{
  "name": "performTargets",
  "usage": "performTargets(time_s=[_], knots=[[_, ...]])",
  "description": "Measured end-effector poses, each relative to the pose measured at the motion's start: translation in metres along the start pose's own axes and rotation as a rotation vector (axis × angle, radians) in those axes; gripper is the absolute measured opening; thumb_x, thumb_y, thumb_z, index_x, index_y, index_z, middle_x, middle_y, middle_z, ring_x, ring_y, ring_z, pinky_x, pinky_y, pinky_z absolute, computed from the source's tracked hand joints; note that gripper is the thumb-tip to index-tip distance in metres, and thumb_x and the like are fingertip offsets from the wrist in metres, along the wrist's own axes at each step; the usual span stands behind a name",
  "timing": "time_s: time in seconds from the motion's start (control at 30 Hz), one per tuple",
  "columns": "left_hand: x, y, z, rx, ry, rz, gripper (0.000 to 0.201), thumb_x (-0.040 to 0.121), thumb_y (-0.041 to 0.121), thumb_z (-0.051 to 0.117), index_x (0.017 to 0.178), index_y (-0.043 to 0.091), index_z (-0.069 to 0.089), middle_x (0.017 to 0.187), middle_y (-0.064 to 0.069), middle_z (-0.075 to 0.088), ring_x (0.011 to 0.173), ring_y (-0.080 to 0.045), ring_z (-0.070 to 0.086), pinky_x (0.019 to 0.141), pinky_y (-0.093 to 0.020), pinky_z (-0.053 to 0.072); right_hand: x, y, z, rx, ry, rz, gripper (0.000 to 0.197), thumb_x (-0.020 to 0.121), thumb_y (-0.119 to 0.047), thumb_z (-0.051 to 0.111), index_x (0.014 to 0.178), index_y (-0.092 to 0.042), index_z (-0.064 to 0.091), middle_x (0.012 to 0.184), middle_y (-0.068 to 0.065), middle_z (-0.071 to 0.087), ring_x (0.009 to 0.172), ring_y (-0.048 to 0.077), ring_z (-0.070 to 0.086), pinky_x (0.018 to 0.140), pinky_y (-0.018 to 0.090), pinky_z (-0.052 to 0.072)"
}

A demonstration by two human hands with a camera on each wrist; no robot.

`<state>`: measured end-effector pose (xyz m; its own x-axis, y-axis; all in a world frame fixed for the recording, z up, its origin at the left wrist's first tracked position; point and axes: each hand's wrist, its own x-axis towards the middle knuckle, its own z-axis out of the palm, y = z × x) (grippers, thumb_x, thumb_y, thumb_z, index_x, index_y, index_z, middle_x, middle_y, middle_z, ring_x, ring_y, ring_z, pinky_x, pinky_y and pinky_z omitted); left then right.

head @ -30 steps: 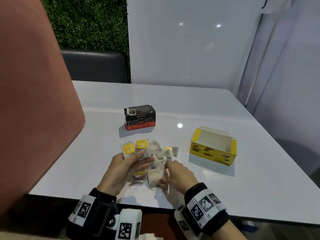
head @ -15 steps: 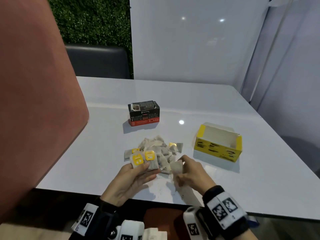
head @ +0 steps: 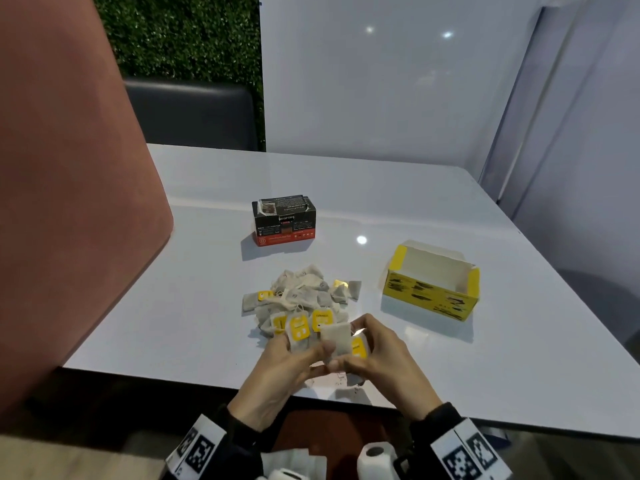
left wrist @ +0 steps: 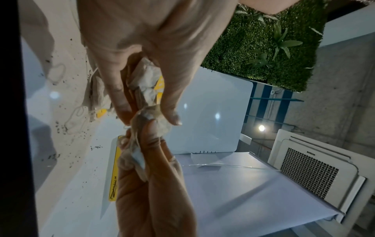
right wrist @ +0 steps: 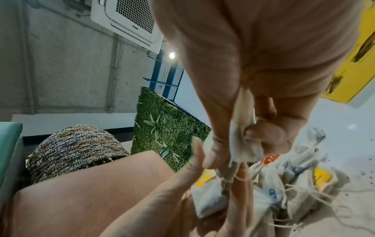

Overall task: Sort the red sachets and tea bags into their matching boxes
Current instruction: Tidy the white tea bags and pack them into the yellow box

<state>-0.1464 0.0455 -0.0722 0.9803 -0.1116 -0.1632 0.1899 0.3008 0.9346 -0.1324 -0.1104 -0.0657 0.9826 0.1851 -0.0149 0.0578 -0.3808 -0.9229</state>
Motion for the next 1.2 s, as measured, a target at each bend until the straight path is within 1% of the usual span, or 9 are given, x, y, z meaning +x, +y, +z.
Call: performTargets(time_s=[0.1, 0.27, 0.37, 0.5, 0.7, 0.83, 0.9, 1.03, 1.2], knots=[[0.002, -0.001, -0.001, 0.088, 0.103, 0.076, 0.026, 0.080, 0.000, 0.066, 0.106, 0.005, 0.065, 0.102, -0.012, 0.073, 0.095, -0.025, 0.070, 0.079, -0.032, 0.057, 0.001, 0.003, -0.002, 0.052, -0.021, 0.018, 0.040, 0.062, -0.026, 0.083, 0.090, -0.023, 0.055, 0.084, -0.002, 0.061, 0.073, 0.013, 0.062, 0.061, 0.025, 0.054], [0.002, 0.012, -0.005, 0.235, 0.136, 0.282, 0.021, 0.074, -0.002, 0.071, 0.092, 0.009, 0.070, 0.081, 0.003, 0.075, 0.075, -0.006, 0.069, 0.063, -0.012, 0.049, -0.001, 0.009, -0.014, 0.347, 0.027, 0.097, 0.040, 0.070, 0.002, 0.075, 0.106, -0.008, 0.059, 0.096, 0.011, 0.065, 0.078, 0.015, 0.065, 0.062, 0.015, 0.049], [0.000, 0.011, -0.004, 0.278, 0.138, 0.351, 0.023, 0.070, -0.005, 0.073, 0.085, 0.012, 0.070, 0.073, 0.011, 0.072, 0.066, 0.003, 0.063, 0.060, -0.008, 0.044, 0.001, 0.016, -0.015, 0.453, 0.105, 0.137, 0.022, 0.071, 0.004, 0.073, 0.091, -0.005, 0.068, 0.088, 0.012, 0.070, 0.081, 0.021, 0.066, 0.074, 0.026, 0.051], [0.003, 0.003, -0.009, 0.191, 0.195, 0.333, 0.020, 0.067, 0.000, 0.076, 0.086, 0.006, 0.070, 0.072, 0.004, 0.072, 0.067, -0.005, 0.064, 0.059, -0.013, 0.048, -0.002, 0.016, -0.014, 0.661, 0.106, 0.209, 0.012, 0.080, 0.003, 0.063, 0.074, -0.006, 0.066, 0.075, 0.007, 0.070, 0.072, 0.019, 0.068, 0.068, 0.026, 0.052], [0.009, 0.008, -0.020, -0.097, 0.227, 0.327, 0.057, 0.044, 0.035, 0.089, 0.088, 0.006, 0.069, 0.077, -0.006, 0.071, 0.055, -0.011, 0.057, 0.053, -0.028, 0.049, -0.006, 0.015, -0.011, 0.753, 0.181, 0.284, 0.009, 0.085, -0.003, 0.061, 0.078, -0.007, 0.064, 0.076, 0.012, 0.069, 0.070, 0.024, 0.068, 0.061, 0.027, 0.055], [0.002, 0.023, -0.013, 0.191, 0.263, 0.493, 0.020, 0.069, 0.002, 0.072, 0.086, 0.010, 0.067, 0.075, 0.004, 0.069, 0.066, -0.014, 0.063, 0.057, -0.027, 0.053, -0.006, 0.006, -0.013, 1.011, 0.147, 0.345, 0.007, 0.082, 0.003, 0.059, 0.083, 0.002, 0.066, 0.080, 0.015, 0.069, 0.071, 0.024, 0.069, 0.060, 0.025, 0.058], [-0.001, 0.019, -0.008, 0.412, 0.242, 0.561, 0.033, 0.072, -0.010, 0.064, 0.085, 0.020, 0.066, 0.085, 0.011, 0.070, 0.076, -0.008, 0.065, 0.068, -0.027, 0.055, -0.010, -0.006, -0.016, 1.196, 0.064, 0.400, 0.015, 0.074, -0.001, 0.061, 0.088, 0.004, 0.065, 0.078, 0.014, 0.069, 0.066, 0.021, 0.068, 0.056, 0.025, 0.058], [-0.005, 0.008, -0.002, 0.772, 0.227, 0.736, 0.042, 0.070, -0.008, 0.072, 0.088, 0.030, 0.064, 0.094, 0.019, 0.067, 0.088, 0.006, 0.062, 0.075, -0.004, 0.041, -0.014, -0.025, -0.019, 1.116, -0.005, 0.411, 0.015, 0.067, -0.014, 0.065, 0.081, -0.010, 0.067, 0.069, 0.002, 0.068, 0.066, 0.016, 0.057, 0.054, 0.023, 0.047], [-0.006, 0.005, 0.007, 0.925, 0.190, 0.851, 0.033, 0.072, 0.008, 0.065, 0.092, 0.031, 0.055, 0.094, 0.021, 0.059, 0.087, 0.018, 0.053, 0.076, 0.002, 0.037, -0.015, -0.020, -0.008, 1.017, -0.029, 0.476, 0.002, 0.079, -0.008, 0.064, 0.076, -0.009, 0.063, 0.079, 0.008, 0.068, 0.074, 0.021, 0.061, 0.064, 0.026, 0.052]])
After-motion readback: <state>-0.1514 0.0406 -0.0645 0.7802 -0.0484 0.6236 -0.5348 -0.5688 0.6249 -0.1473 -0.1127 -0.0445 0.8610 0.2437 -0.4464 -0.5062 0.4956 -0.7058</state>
